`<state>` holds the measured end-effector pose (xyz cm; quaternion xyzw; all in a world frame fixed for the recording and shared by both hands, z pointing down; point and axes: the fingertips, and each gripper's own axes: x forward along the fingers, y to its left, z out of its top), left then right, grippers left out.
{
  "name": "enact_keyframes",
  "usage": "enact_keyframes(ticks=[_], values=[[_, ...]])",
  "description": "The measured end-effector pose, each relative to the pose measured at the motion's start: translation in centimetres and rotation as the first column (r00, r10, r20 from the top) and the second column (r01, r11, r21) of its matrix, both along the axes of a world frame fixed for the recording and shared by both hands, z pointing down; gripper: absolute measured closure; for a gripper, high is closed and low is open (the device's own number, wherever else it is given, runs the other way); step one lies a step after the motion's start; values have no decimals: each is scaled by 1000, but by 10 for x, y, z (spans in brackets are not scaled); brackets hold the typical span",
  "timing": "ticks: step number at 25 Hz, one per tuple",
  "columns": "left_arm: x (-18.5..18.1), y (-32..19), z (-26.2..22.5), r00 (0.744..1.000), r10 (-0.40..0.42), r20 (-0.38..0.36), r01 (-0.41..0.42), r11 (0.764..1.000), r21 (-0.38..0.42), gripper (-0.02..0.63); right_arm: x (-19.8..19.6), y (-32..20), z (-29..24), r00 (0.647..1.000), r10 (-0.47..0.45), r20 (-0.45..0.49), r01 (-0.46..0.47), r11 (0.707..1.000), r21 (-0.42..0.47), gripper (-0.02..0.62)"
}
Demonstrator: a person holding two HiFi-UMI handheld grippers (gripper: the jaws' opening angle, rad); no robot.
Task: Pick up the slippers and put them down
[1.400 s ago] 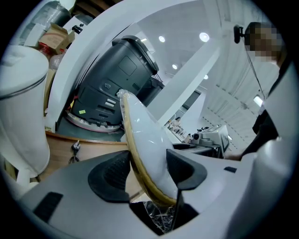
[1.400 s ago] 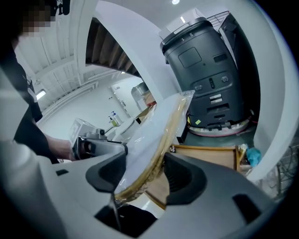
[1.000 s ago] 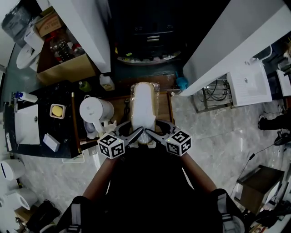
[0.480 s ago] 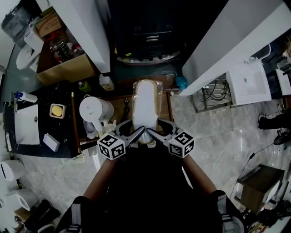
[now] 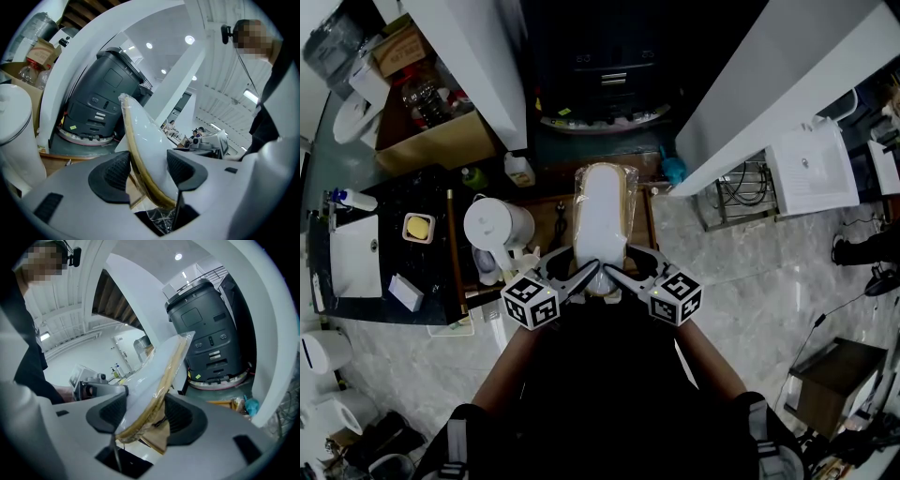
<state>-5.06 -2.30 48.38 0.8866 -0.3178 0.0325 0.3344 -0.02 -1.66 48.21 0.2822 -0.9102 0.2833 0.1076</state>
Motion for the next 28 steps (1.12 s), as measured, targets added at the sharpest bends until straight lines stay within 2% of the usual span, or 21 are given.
enact_keyframes(ticks=[28], values=[[-1, 5, 5, 1000, -20, 7, 20, 1000, -2, 360, -1, 4, 2, 1000, -14, -5, 14, 1000, 1, 339]])
